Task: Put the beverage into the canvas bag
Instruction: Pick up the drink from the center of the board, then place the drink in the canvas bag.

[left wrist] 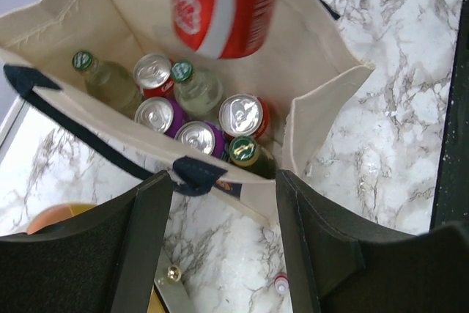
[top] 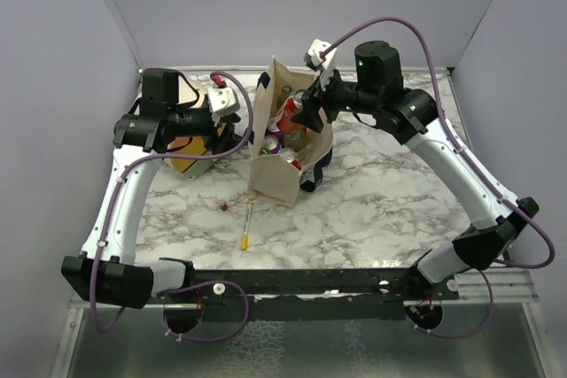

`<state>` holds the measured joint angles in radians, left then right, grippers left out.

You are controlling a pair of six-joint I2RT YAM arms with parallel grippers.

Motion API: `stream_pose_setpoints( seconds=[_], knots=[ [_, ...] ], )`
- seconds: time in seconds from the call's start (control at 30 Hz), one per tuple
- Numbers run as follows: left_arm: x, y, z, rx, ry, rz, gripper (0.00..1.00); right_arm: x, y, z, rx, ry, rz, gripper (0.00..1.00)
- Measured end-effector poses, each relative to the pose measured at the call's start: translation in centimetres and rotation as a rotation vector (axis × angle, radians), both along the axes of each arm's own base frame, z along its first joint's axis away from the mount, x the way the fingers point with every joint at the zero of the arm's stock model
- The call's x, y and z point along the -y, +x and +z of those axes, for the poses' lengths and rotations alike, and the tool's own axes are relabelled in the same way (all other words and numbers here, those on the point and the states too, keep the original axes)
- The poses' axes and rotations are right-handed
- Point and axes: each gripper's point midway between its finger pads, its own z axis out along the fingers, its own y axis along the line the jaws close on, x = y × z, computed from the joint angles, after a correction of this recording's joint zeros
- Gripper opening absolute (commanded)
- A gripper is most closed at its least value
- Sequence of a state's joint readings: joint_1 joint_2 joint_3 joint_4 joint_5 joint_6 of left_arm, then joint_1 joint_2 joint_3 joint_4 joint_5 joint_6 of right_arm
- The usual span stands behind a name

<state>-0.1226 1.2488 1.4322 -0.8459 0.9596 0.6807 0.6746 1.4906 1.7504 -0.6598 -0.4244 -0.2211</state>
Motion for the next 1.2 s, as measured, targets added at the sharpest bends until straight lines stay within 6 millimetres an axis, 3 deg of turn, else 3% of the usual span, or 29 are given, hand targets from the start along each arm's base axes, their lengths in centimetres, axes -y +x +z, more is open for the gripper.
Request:
stream_pose_setpoints(
  seconds=[0.1, 0.23, 0.43, 0.63, 0.83, 1.07, 1.2],
  knots=[
    [1.5, -0.6, 0.1, 0.021, 0.021, -0.065, 0.61, 0.6, 2.0, -1.5, -0.042, -0.032, -0.053, 0.01],
    [3.6, -2.3, -0.6, 0.020, 0.063, -0.161, 0.61, 0.6, 3.0, -2.9, -0.085, -0.060, -0.071, 0.01],
    [5.7, -3.9, -3.5, -0.034, 0.157, -0.268, 0.56, 1.0, 4.1, -3.6, -0.120, -0.059, -0.093, 0.01],
    [6.2, -3.6, -6.1, -0.084, 0.246, -0.309, 0.45, 0.9, 4.1, -4.1, -0.146, -0.055, -0.073, 0.01],
    [6.4, -2.8, -7.4, -0.103, 0.299, -0.327, 0.28, 0.4, 3.6, -4.2, -0.164, -0.044, -0.030, 0.01],
    [6.4, -4.2, -7.4, -0.024, 0.326, -0.416, 0.00, -0.1, 2.7, -5.2, -0.208, -0.040, 0.013, 0.01],
    [6.2, -5.4, -7.2, 0.029, 0.334, -0.460, 0.00, -0.5, 2.0, -6.2, -0.253, -0.043, 0.054, 0.01]
  ],
)
